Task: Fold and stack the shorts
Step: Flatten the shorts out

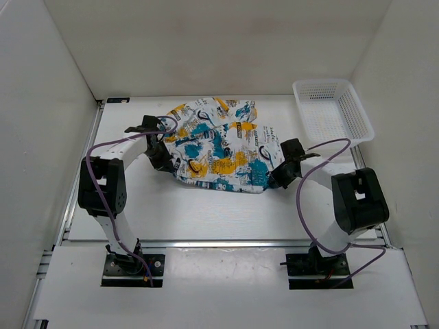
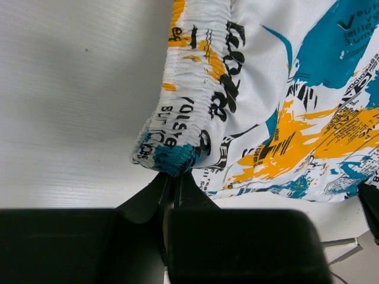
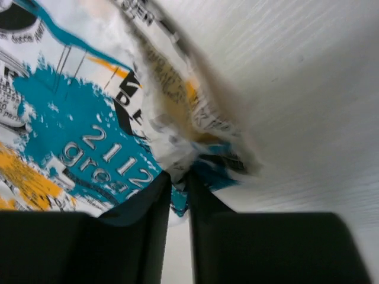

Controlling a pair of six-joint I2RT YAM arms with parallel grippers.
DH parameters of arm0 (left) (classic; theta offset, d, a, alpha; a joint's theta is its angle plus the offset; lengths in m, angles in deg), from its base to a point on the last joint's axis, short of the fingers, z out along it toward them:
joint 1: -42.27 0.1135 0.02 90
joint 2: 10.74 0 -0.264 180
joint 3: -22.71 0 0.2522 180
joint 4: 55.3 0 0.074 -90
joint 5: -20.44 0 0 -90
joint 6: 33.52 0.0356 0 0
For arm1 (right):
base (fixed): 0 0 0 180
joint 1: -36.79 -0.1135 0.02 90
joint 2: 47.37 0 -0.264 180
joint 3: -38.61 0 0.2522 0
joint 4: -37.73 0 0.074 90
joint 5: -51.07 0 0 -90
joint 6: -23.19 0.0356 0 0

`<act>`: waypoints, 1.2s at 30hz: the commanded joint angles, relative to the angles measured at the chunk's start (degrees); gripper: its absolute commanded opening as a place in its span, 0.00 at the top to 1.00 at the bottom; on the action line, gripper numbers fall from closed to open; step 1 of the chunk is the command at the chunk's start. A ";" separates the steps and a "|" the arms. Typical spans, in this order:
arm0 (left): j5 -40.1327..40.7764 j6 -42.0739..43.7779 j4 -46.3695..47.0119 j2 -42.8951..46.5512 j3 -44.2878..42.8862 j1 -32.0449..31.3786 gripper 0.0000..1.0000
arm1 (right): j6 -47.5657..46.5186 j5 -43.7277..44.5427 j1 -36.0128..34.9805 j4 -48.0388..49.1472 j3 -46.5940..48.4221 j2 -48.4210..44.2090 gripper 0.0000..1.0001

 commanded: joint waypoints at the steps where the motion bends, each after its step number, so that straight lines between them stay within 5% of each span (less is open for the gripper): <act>1: 0.77 1.22 -0.45 3.68 -1.23 1.17 0.90 | 0.46 1.70 -0.23 -2.33 0.75 3.03 1.00; 16: 1.29 4.04 -8.00 5.96 -12.47 6.27 0.90 | -9.20 10.40 -2.51 -9.19 15.87 -13.30 1.00; 19: 2.35 4.56 -8.53 8.77 -12.22 6.27 0.90 | -11.14 16.09 -4.88 -9.19 12.72 -19.28 1.00; 25: 6.84 4.56 -5.82 10.63 0.69 6.27 0.90 | -10.61 21.75 -6.22 -6.21 -10.74 -32.12 1.00; 30: 4.99 4.04 -3.17 10.63 4.84 5.04 0.90 | -11.05 16.04 -4.28 -6.91 -13.14 -35.64 0.39; 36: 3.76 3.51 -3.17 13.17 5.36 3.37 0.90 | -4.58 6.30 -4.28 -7.88 -13.83 -35.12 0.32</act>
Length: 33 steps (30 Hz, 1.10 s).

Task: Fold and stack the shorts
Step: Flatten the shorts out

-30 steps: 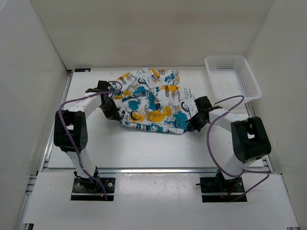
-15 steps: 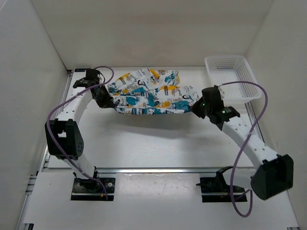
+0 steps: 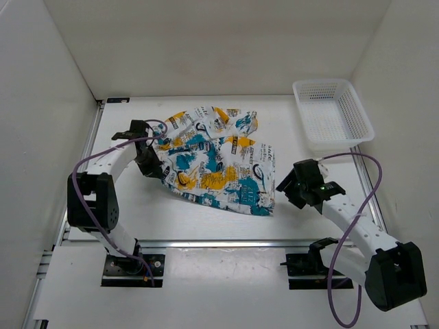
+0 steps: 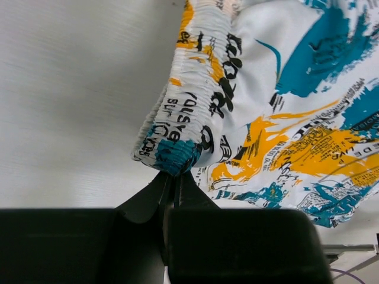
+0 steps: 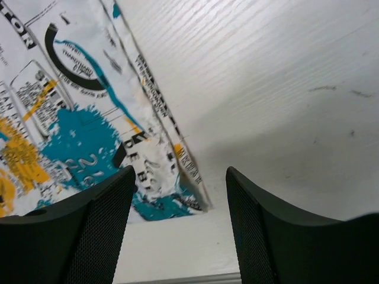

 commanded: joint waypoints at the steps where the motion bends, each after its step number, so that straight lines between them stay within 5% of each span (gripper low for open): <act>1: 0.46 0.36 1.77 4.52 0.38 -0.45 0.90 | 5.52 -7.52 -0.06 2.84 -1.39 -0.80 0.32; 9: 0.46 -0.16 1.77 8.12 2.85 -0.45 0.90 | 16.86 -20.02 -3.30 16.74 -11.95 1.91 0.31; 17: -0.07 -0.16 1.77 9.18 3.46 -0.45 0.90 | 22.67 -17.05 -9.20 20.89 -10.04 10.26 0.33; 20: -0.07 -0.16 1.77 10.23 3.46 -0.45 0.90 | 22.67 -13.54 -10.34 17.73 -7.31 12.46 0.40; 23: -0.07 -0.16 1.77 10.76 3.46 -0.45 0.90 | 21.98 -7.13 -11.04 15.10 -5.20 12.47 0.71; 24: -0.07 -0.16 1.25 10.76 3.46 -0.45 0.90 | 21.10 -5.37 -11.04 14.30 -3.36 12.47 0.96; 25: -0.59 -0.16 1.24 10.76 2.94 -0.45 0.90 | 20.31 -3.61 -11.04 11.25 -1.95 12.47 1.00; 30: -3.67 0.71 -3.05 10.76 -4.34 -0.45 0.90 | 12.60 5.71 -11.04 2.09 11.38 8.88 1.00; 33: -4.37 3.08 -10.08 10.76 -16.19 -0.45 0.90 | 4.70 11.16 -11.04 0.23 21.30 5.98 1.00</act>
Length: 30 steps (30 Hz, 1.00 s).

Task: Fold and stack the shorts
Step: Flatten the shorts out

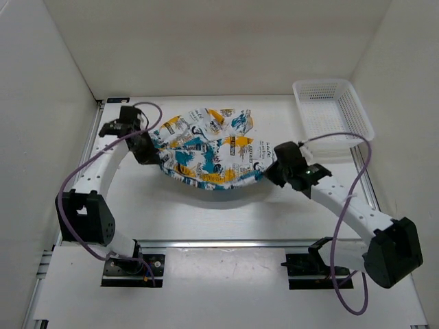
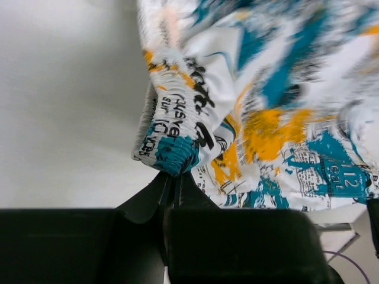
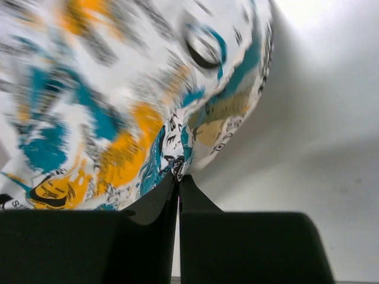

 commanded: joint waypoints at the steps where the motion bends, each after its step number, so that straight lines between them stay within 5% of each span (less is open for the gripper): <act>1: -2.23 2.45 -6.15 3.51 -17.00 -0.08 0.90 | -11.03 10.12 -0.16 -5.31 12.81 -4.33 1.00; 8: -11.71 7.81 -15.48 5.61 -42.70 -1.65 0.90 | -26.94 11.97 -0.16 -2.88 34.71 -10.73 1.00; 16: -16.81 8.34 -10.92 13.35 -49.14 -10.53 0.90 | -36.79 11.97 -0.16 -0.85 49.04 -18.30 1.00; 30: -23.06 6.06 -6.88 18.72 -59.09 -10.54 0.90 | -42.42 12.14 -0.16 -0.85 67.15 -16.12 1.00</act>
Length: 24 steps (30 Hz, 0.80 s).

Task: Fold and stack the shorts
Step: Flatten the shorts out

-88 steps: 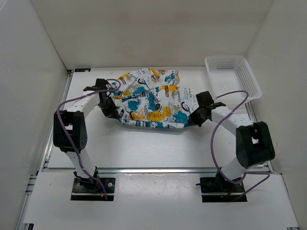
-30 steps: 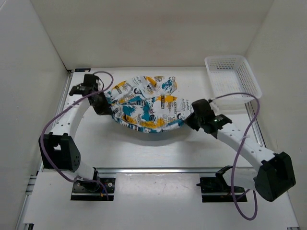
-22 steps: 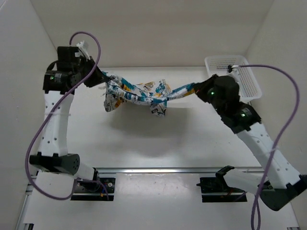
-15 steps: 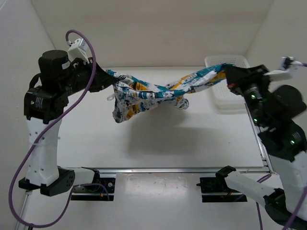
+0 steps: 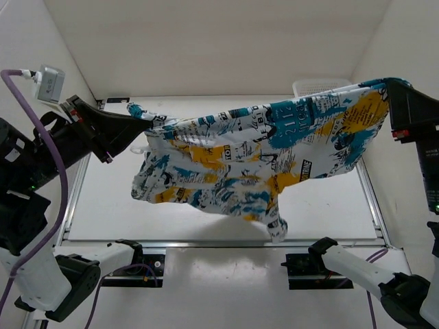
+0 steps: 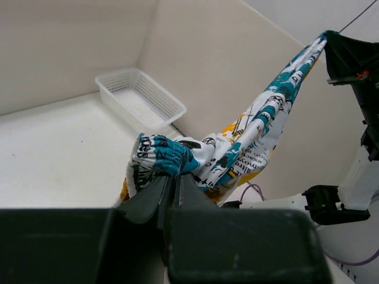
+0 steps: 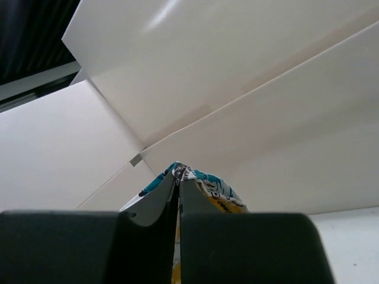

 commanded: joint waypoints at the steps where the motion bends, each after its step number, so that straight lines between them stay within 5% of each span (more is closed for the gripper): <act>1: 0.78 -0.26 0.47 -1.22 2.70 0.28 0.90 | -4.46 5.70 0.19 1.93 2.53 4.22 1.00; 10: 7.91 -0.26 3.36 -6.12 22.36 2.72 0.90 | -12.81 9.33 2.29 1.93 1.82 22.14 1.00; 13: 9.30 0.35 5.21 -11.29 29.32 4.49 0.90 | -7.73 -2.59 11.06 1.93 -0.63 29.78 1.00; 14: 9.31 0.96 6.26 -12.80 30.83 5.37 0.90 | -5.97 -12.48 15.61 1.93 -1.33 34.41 1.00; 18: 11.76 0.97 11.09 -21.50 35.67 8.80 0.90 | -4.72 -25.02 19.43 3.51 0.84 49.72 1.00; 24: 13.26 0.97 11.72 -33.73 35.07 16.18 0.90 | -3.77 -43.75 21.19 -2.27 27.88 80.48 1.00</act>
